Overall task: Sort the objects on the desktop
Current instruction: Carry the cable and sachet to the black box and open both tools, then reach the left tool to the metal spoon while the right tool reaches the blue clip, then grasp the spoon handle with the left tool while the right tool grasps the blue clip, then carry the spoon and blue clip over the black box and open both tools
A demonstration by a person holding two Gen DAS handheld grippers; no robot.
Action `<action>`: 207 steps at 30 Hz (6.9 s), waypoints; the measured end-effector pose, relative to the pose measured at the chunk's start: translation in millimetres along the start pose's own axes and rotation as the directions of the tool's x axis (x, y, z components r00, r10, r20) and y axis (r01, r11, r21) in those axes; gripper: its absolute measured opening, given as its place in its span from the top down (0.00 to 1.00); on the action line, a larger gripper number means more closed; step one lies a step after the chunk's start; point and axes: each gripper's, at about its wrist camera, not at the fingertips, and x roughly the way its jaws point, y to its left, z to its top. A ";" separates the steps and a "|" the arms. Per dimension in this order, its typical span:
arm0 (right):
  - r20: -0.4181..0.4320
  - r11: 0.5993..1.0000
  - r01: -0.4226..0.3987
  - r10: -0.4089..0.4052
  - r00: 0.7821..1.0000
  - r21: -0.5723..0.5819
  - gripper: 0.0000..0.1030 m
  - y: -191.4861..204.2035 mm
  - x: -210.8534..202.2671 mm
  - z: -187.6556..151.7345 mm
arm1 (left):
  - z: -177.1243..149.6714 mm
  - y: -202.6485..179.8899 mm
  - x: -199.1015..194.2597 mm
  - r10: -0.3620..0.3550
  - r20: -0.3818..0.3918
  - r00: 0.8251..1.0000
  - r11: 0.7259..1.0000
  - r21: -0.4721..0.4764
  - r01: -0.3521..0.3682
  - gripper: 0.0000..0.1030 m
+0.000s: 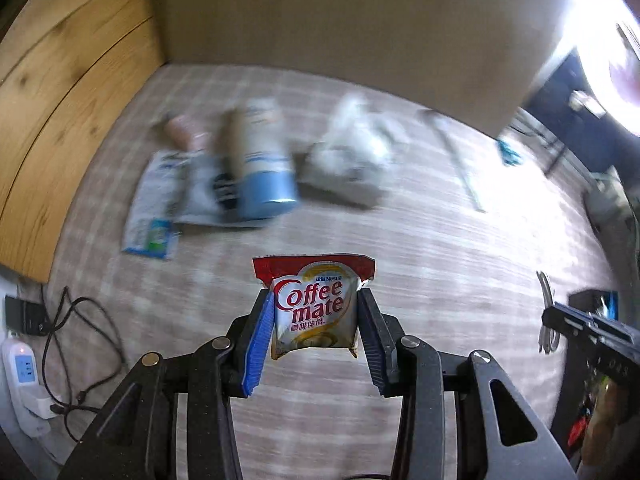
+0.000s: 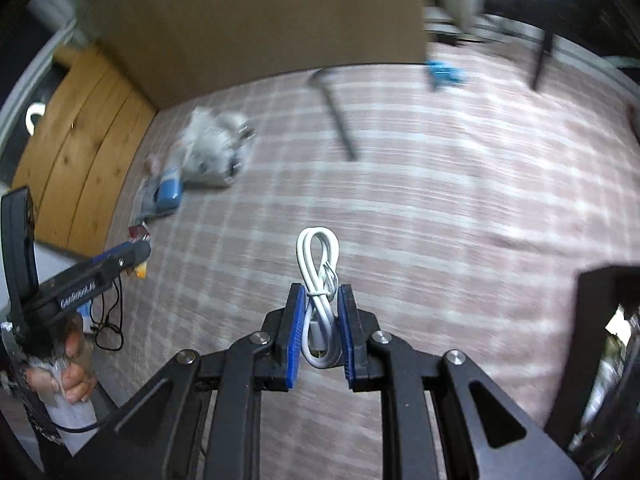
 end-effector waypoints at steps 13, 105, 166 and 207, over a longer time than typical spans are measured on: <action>0.126 0.960 0.097 -0.134 0.983 0.262 0.84 -171.9 -126.5 -47.8 | 3.8 -244.1 -12.6 -0.200 -0.036 0.979 0.938 0.284 0.201 0.62; 0.029 0.977 0.161 -0.158 0.987 -0.139 0.54 -82.1 62.3 197.4 | 138.9 -155.4 109.6 -0.009 -0.068 0.998 0.985 -0.175 -0.003 0.50; 0.002 0.994 0.100 -0.101 0.995 0.045 0.73 -119.8 -38.7 -18.5 | -48.7 -227.7 43.4 0.001 -0.064 0.998 0.998 -0.069 -0.005 0.93; 0.104 0.859 0.246 -0.324 0.940 0.448 0.73 -337.2 -229.3 -134.9 | -127.7 -537.2 -40.2 -0.289 -0.219 0.932 0.773 0.522 0.362 0.93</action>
